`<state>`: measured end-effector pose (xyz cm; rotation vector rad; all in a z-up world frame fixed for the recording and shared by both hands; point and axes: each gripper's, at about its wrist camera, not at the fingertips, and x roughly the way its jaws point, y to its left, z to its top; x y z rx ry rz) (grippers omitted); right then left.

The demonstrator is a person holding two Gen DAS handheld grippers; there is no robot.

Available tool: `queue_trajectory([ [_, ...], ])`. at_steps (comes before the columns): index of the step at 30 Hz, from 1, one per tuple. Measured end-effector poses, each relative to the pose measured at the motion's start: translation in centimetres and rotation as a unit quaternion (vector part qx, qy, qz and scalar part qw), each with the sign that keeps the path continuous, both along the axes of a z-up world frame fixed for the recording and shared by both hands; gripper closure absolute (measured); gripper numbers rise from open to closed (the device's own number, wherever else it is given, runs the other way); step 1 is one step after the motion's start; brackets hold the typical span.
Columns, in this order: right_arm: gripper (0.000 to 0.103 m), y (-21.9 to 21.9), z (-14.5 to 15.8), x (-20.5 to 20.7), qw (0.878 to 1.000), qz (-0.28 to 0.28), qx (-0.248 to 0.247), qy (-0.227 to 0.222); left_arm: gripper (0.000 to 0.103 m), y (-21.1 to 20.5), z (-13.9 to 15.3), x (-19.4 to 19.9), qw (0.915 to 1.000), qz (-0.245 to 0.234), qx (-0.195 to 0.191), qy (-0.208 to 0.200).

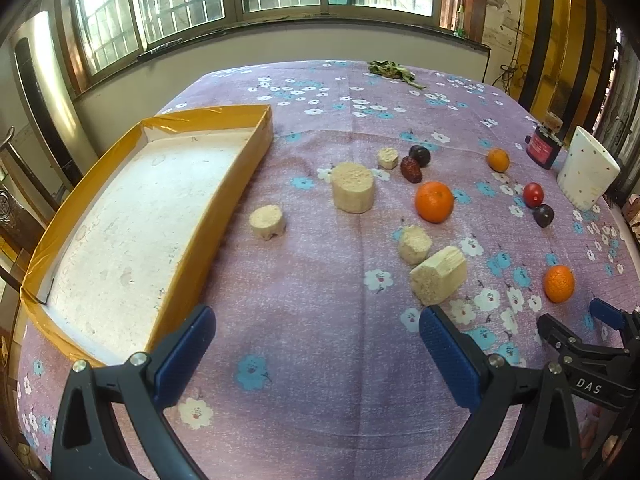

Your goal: Organize fruits

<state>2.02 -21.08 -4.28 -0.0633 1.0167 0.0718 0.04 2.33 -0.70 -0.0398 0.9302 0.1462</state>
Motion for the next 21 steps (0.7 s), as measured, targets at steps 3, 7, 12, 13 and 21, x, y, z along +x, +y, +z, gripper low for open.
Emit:
queue_trajectory([
  [3, 0.0, 0.0, 0.1, 0.1, 1.0, -0.004, -0.002, 0.007, 0.0, 0.8, -0.1, 0.0, 0.9999, 0.011, 0.0, 0.003],
  [7, 0.0, 0.8, 1.7, 0.0, 1.0, -0.019, -0.006, -0.011, 0.0, 1.7, 0.2, -0.2, 0.9997, 0.022, 0.004, -0.001],
  [12, 0.0, 3.1, 6.1, -2.3, 0.997, 0.002, 0.004, -0.071, 0.0, 2.7, 0.8, -0.4, 0.9994, 0.032, 0.011, -0.009],
  [13, 0.0, 3.3, 6.8, -2.8, 0.997, 0.002, 0.011, -0.076, 0.0, 2.9, 0.9, -0.5, 0.9993, 0.033, 0.013, -0.011],
  [21, 0.0, 4.1, 9.2, -4.9, 0.994, -0.007, 0.01, -0.105, 0.0, 4.6, 1.2, -0.9, 0.9985, 0.047, 0.01, -0.025],
])
